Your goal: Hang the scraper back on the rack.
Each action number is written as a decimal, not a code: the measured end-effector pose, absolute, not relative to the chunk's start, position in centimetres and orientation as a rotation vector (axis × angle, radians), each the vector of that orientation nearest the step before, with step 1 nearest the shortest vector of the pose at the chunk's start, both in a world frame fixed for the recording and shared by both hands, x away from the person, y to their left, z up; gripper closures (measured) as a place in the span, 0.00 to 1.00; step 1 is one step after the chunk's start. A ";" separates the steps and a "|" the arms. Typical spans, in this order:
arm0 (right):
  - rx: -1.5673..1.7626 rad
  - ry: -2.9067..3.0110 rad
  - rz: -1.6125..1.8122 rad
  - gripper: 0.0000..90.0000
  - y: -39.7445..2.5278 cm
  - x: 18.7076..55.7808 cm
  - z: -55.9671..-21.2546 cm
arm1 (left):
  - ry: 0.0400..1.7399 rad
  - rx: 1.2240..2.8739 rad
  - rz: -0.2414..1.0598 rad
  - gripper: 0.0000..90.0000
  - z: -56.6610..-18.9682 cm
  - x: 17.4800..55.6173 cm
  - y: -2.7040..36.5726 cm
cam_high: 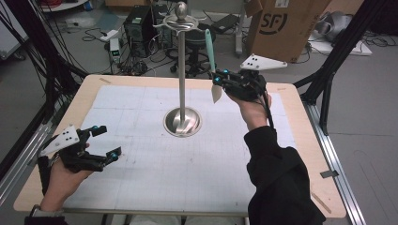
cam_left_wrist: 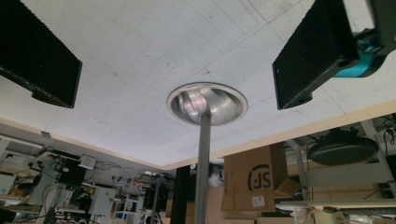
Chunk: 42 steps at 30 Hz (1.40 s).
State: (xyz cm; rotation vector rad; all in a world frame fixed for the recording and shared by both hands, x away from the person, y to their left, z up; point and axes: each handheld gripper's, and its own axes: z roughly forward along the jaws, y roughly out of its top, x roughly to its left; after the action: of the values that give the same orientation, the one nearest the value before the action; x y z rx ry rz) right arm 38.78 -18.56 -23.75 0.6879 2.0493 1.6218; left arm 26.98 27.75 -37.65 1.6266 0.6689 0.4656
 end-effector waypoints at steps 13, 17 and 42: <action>0.720 2.053 1.620 0.90 -17.8 39.6 -23.7 | 0.679 1.623 0.476 0.02 -37.7 26.7 28.3; 0.719 2.060 1.617 0.90 -17.5 39.7 -23.9 | 0.684 1.623 0.478 0.02 -37.8 26.6 28.4; 0.739 2.043 1.643 0.68 -16.8 40.1 -25.1 | 0.702 1.619 0.479 0.02 -38.0 26.5 28.8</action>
State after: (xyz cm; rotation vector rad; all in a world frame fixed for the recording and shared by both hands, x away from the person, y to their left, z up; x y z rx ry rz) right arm 40.12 -16.78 -25.08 0.7390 2.0427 1.6429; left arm 26.47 28.78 -37.95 1.6190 0.7017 0.4788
